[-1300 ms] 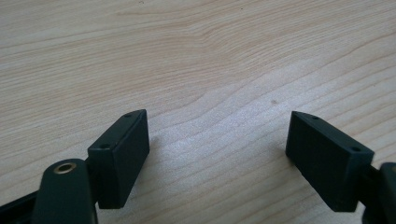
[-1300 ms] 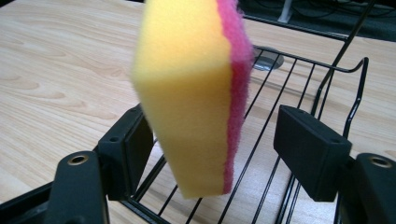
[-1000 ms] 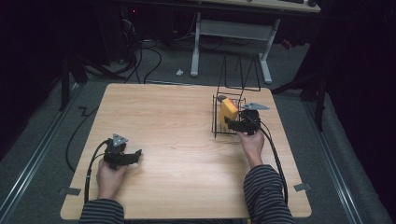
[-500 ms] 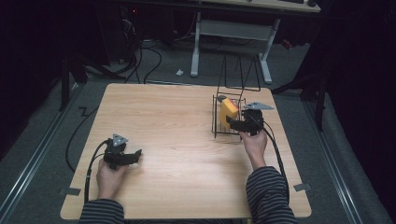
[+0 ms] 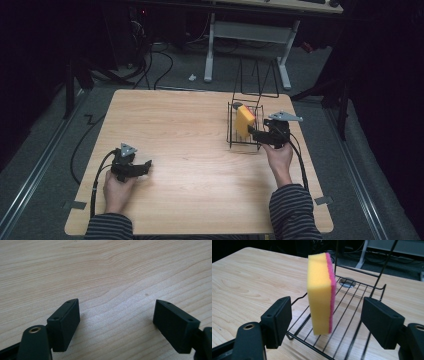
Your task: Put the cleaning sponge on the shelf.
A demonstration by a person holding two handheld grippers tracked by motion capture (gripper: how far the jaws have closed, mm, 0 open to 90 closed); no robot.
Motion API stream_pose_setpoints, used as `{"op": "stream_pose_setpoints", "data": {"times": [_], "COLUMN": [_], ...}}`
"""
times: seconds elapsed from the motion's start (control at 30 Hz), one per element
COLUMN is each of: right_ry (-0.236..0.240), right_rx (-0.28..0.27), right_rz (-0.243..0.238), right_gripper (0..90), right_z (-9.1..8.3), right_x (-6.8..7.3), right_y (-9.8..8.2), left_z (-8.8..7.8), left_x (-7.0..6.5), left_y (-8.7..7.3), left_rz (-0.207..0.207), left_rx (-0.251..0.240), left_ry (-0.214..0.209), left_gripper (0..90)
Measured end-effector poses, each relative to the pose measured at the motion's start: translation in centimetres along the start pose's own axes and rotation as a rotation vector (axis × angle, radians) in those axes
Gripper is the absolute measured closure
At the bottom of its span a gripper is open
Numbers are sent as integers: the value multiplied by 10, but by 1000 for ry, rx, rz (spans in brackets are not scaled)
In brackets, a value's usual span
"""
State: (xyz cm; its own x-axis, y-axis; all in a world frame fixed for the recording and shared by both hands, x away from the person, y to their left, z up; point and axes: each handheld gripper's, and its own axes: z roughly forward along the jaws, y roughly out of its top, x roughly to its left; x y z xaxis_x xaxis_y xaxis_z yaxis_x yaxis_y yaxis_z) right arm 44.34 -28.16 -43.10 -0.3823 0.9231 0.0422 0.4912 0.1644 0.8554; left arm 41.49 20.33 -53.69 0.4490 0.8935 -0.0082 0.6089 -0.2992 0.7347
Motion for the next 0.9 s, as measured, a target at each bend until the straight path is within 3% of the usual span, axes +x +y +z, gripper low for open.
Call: {"op": "stream_pose_setpoints", "data": {"times": [0.33,0.77,0.9], "right_ry": [13,-5,-5], "right_rx": [-40,-41,-59], "right_rz": [12,-1,18], "right_gripper": [256,265,279], "right_z": [-19,-39,-46], "right_x": [-3,-6,-9], "right_y": [4,3,-1], "left_z": [0,0,0], "left_x": [0,0,0], "left_y": [0,0,0], "left_rz": [0,0,0], "left_rx": [0,0,0], "left_ry": [0,0,0], "left_gripper": [220,220,220]}}
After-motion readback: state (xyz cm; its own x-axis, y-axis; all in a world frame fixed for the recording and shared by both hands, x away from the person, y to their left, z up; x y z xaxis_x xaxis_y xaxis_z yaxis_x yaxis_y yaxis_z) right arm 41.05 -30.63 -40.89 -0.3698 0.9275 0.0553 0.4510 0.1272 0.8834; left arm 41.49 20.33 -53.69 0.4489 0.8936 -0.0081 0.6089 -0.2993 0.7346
